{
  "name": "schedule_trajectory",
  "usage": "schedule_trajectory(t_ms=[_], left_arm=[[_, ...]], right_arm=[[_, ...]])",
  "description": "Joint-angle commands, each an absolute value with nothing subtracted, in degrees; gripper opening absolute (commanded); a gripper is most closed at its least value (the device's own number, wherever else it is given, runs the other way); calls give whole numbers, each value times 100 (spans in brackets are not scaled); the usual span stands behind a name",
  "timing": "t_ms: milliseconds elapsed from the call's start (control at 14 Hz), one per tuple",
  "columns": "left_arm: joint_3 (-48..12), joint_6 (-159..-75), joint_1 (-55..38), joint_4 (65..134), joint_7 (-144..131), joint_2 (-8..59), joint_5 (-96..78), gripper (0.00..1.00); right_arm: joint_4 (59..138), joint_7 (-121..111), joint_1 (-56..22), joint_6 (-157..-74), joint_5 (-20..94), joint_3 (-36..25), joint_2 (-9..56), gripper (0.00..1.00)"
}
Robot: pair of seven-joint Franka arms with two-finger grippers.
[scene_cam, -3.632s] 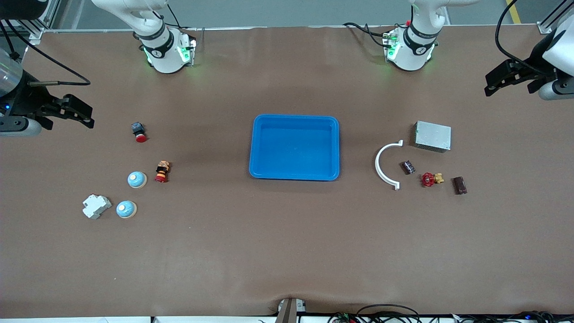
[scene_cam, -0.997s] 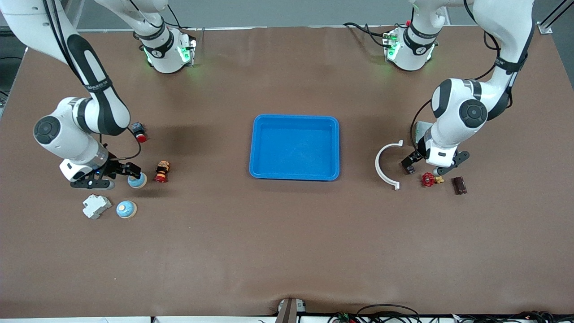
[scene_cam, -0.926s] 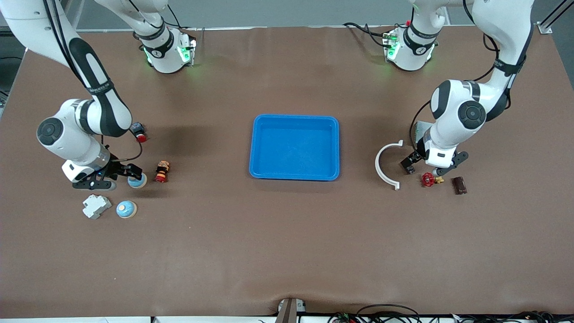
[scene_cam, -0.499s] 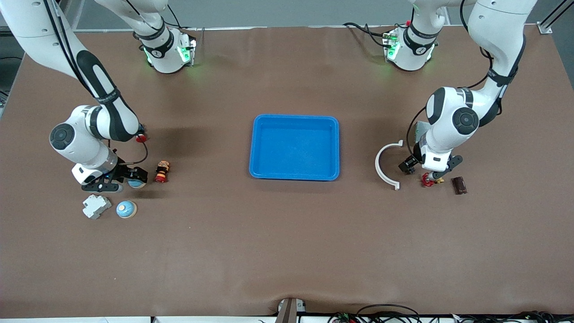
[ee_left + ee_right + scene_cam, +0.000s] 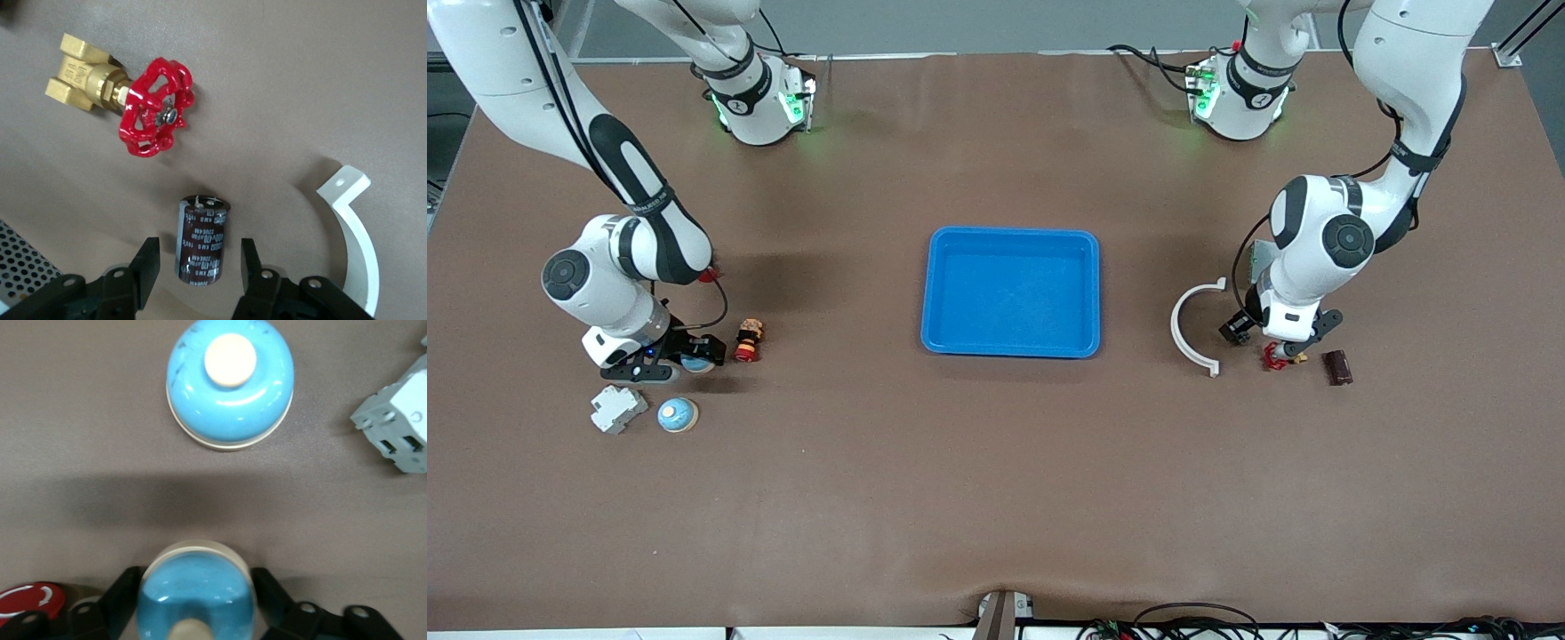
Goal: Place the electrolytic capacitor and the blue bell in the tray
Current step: 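Grasp a blue dome button with the right gripper while the left gripper grasps a capacitor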
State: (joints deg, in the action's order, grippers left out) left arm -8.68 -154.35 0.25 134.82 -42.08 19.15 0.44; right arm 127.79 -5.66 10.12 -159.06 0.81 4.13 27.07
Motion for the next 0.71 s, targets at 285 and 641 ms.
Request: schedule_trajectory(t_ms=[285,641], left_arm=[[-879,-15521,44,13465,-4254,1951,-35,0],[-879,-15216,53,13447,-4254,1575,-26,0]], right_arm=[[12894,86,792,-14981,141,510,2173,0],[12736,597,449,-13493,141,545,1241,0]])
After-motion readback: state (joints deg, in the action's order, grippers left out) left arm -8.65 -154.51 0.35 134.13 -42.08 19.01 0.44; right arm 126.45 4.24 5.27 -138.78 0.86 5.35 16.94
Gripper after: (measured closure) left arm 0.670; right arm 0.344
